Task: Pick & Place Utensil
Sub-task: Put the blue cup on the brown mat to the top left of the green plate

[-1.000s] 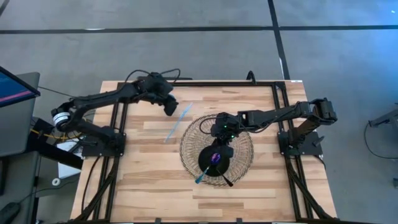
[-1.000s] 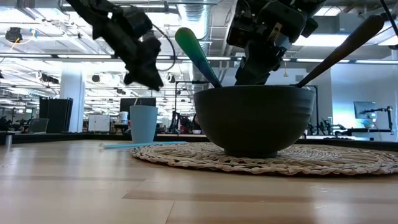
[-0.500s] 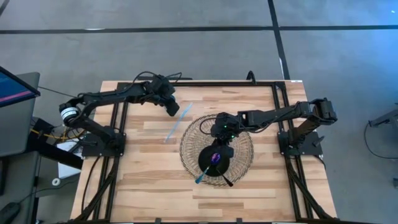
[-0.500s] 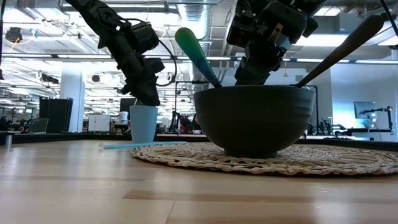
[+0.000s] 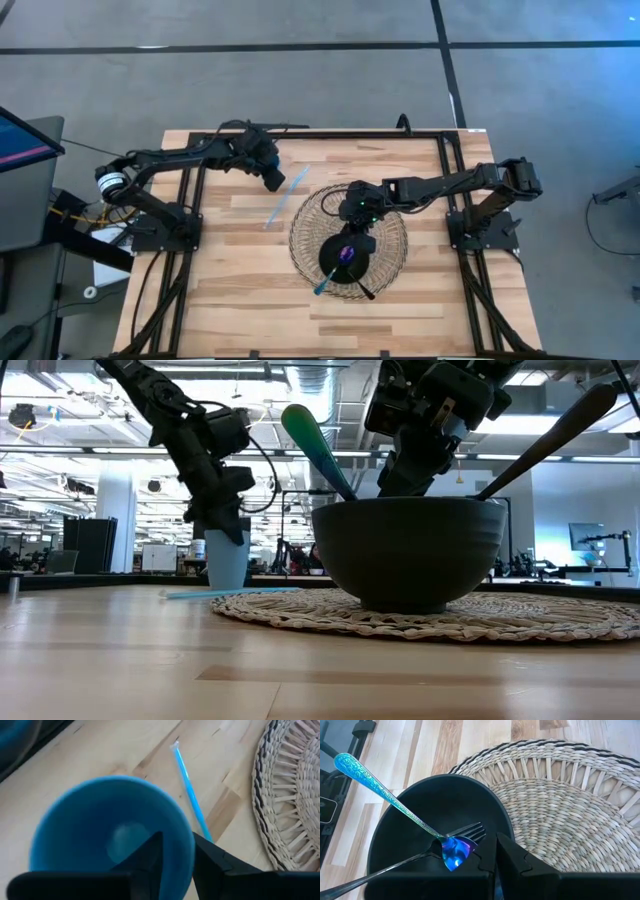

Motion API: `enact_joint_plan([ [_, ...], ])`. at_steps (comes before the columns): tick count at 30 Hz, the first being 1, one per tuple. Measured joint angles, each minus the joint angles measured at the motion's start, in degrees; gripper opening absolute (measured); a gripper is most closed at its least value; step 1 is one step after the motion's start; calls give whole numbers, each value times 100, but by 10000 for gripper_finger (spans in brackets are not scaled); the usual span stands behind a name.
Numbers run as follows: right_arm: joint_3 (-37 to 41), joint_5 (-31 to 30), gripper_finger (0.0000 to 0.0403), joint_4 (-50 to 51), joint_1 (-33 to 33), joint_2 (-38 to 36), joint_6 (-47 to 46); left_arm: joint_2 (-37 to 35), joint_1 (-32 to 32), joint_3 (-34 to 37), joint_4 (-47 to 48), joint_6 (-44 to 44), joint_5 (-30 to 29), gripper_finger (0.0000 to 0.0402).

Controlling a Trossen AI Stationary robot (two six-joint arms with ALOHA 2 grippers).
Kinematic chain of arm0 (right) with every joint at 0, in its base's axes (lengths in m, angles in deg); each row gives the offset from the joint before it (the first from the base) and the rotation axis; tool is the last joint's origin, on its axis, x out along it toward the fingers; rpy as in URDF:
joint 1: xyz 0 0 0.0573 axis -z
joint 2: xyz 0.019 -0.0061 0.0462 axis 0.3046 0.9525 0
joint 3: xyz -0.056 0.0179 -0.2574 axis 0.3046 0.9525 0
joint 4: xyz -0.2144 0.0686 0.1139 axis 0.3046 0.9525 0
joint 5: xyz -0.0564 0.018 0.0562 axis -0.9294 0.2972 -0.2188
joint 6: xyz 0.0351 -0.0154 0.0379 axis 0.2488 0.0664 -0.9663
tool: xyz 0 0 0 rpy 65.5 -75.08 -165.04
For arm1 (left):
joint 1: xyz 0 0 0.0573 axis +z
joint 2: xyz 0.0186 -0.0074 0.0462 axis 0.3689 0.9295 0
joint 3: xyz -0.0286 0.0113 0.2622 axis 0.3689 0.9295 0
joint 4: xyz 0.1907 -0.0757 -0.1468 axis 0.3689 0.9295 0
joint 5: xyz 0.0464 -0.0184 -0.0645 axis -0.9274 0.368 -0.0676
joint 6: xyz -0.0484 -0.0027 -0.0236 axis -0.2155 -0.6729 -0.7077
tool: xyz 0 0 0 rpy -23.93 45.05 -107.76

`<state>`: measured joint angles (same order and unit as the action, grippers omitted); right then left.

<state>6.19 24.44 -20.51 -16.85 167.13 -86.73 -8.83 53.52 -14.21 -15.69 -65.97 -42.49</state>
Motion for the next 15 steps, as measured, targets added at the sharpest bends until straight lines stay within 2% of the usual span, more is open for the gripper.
enact_joint_plan([
  [3,0,0,1,0,0,0,4,0,-14,9,-41,-27,2,66],
  [7,0,1,1,0,1,0,4,-77,-128,-5,-163,-132,-32,15],
  [11,0,1,1,0,0,0,7,-303,-524,5,-218,-385,98,14],
  [15,0,0,1,0,0,0,9,-842,-1249,0,-546,-723,100,10],
])
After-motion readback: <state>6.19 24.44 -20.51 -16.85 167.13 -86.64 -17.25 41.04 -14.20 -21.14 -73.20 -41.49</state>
